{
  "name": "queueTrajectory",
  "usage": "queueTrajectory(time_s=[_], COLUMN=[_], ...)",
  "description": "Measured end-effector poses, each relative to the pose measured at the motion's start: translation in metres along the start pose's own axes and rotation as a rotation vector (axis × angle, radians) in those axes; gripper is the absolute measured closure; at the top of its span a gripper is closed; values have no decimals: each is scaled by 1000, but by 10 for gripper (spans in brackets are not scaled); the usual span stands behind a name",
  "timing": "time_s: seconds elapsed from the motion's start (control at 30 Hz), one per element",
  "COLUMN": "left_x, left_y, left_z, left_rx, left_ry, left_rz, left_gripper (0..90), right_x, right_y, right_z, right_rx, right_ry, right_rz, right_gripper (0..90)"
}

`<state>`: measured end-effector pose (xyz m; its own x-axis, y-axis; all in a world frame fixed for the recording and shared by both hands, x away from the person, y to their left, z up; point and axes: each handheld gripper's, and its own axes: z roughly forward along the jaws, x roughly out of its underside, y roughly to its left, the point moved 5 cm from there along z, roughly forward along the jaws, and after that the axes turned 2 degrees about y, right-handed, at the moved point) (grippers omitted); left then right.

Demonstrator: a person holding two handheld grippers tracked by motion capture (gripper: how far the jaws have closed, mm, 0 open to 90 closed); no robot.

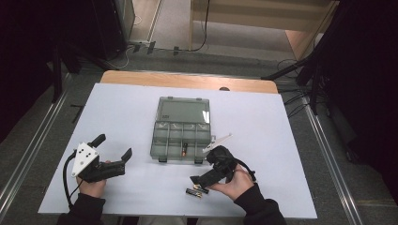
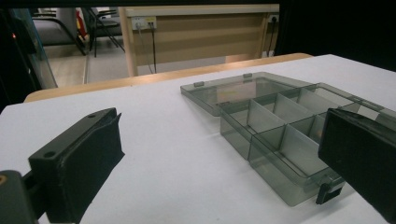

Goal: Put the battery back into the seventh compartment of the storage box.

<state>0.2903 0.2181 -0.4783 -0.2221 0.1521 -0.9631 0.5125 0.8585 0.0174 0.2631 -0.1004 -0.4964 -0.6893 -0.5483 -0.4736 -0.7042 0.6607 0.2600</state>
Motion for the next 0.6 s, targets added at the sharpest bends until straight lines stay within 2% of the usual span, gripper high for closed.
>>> queueTrajectory(time_s=[0.27, 0.3, 0.33, 0.43, 0.47, 0.5, 0.6], left_x=[0, 0, 0, 0, 0, 0, 0], left_y=[0, 0, 0, 0, 0, 0, 0], left_z=[0, 0, 0, 0, 0, 0, 0], left_rx=[4, 3, 3, 6, 6, 6, 6], left_ry=[2, 2, 2, 2, 2, 3, 1], left_rz=[1, 1, 1, 1, 1, 1, 1], left_gripper=[0, 0, 0, 0, 0, 0, 0], right_x=[2, 3, 3, 5, 5, 6, 8], right_y=[4, 6, 6, 10, 10, 11, 10], right_z=[3, 6, 6, 13, 13, 17, 21], right_rx=[1, 4, 4, 25, 25, 31, 38], right_ry=[43, 72, 72, 135, 135, 179, 221], right_rz=[-40, -52, -52, -93, -93, -81, -78], right_gripper=[8, 25, 25, 48, 48, 114, 158])
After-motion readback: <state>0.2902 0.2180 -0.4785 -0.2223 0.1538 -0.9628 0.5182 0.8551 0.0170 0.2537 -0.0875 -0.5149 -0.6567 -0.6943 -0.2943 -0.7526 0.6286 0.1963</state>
